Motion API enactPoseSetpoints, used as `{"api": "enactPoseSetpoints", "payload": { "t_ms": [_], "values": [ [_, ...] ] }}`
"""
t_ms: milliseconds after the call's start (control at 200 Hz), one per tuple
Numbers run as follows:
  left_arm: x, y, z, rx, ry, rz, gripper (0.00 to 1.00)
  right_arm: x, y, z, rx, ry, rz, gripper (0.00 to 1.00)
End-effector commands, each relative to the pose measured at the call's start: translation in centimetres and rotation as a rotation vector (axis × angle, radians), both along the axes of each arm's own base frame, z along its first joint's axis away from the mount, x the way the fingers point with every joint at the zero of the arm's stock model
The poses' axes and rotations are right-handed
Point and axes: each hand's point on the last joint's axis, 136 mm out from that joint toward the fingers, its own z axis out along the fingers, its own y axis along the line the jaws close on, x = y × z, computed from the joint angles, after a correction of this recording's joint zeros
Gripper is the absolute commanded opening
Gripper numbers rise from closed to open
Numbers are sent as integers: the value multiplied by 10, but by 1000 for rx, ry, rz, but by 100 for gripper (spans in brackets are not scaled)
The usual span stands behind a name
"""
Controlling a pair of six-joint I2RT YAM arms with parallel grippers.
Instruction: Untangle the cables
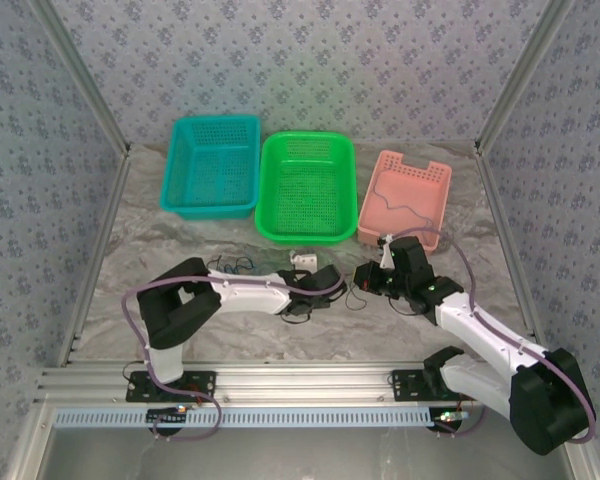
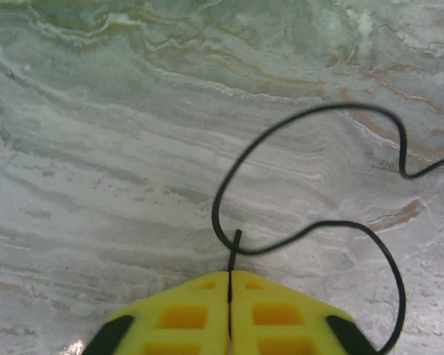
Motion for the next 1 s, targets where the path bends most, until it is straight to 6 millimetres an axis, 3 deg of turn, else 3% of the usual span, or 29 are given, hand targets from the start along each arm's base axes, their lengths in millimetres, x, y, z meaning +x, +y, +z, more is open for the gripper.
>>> {"api": "enactPoseSetpoints", "payload": {
  "t_ms": [0, 110, 210, 290, 395, 565, 685, 804, 994],
  "values": [
    [-14, 6, -48, 66, 79, -27, 0, -2, 0, -1, 12, 2, 2, 0],
    [-12, 26, -36, 92, 31, 19, 0, -3, -3, -2, -10, 11, 2, 0],
    [-7, 53, -5, 125, -47, 60, 0, -8, -4, -7, -69, 33, 25, 0],
    [-4, 69, 18, 117, -87, 74, 0, -14, -1, -12, -137, 54, 64, 10],
    [-6, 76, 34, 74, -88, 69, 0, -20, 3, -18, -215, 79, 88, 29],
    [-16, 80, 32, 0, -57, 80, 0, -24, -10, -12, -269, 51, 25, 51],
    [-21, 84, 30, -43, -49, 95, 0, -25, -26, -2, -257, 35, -72, 54],
    [-21, 83, 34, -61, -52, 92, 0, -22, -42, -14, -231, 98, -224, 53],
    [-22, 79, 37, -76, -53, 84, 0, -17, -22, -45, -104, 187, -385, 53]
  ]
}}
